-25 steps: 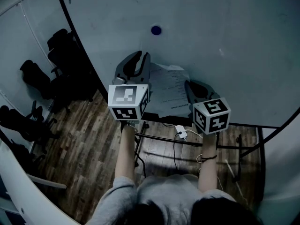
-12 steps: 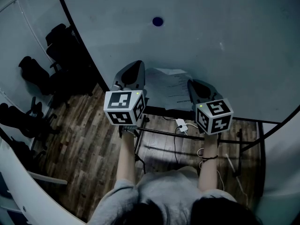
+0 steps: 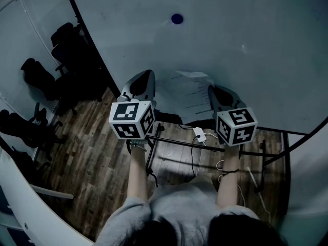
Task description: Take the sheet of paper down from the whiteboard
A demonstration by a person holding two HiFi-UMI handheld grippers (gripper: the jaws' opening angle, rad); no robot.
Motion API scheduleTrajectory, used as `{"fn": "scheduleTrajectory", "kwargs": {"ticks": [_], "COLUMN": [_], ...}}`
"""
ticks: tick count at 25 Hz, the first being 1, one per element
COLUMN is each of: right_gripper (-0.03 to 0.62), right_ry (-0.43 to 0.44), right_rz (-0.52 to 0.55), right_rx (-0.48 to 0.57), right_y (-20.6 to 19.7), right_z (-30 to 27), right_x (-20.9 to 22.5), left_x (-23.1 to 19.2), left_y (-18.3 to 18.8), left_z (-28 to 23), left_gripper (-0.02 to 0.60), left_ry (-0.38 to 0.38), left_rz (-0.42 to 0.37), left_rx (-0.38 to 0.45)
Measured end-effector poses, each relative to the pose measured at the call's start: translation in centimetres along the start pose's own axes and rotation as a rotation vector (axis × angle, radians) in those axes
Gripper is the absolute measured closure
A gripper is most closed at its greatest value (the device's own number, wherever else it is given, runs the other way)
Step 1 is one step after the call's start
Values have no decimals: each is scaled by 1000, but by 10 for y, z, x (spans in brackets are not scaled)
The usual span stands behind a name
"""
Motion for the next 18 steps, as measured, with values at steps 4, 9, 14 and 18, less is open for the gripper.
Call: {"fn": "scheduleTrajectory", "kwargs": {"ticks": [4,9,14,18], "right_gripper": [594,594,594,594], "right_ry": [2,-4,-11,-10], "right_rz": [10,10,8,3], "right_rx": [19,28,28,22], "right_y": [7,8,9,6], "right_z": [1,3,5,5], "right_x": [-3,-1,1,0], "left_x": [-3,-2,0,3], "left_y": [-2,-10,-18,-24], "left_z": [4,4,3,4], "left_gripper": [575,575,575,575], "left_ry": [1,-5,-15,-28], "left_rz": [12,27,47,58], "left_rx": [-4,-22,-38,-49]}}
Point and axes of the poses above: the fingertips, and each gripper's own axes: z backward along the fingers, x to its right, y out of its top, the point moved 4 cm from there along z, backward along the fingers, and after that the axes turned 3 degrees about -x, right-handed, at the moved point
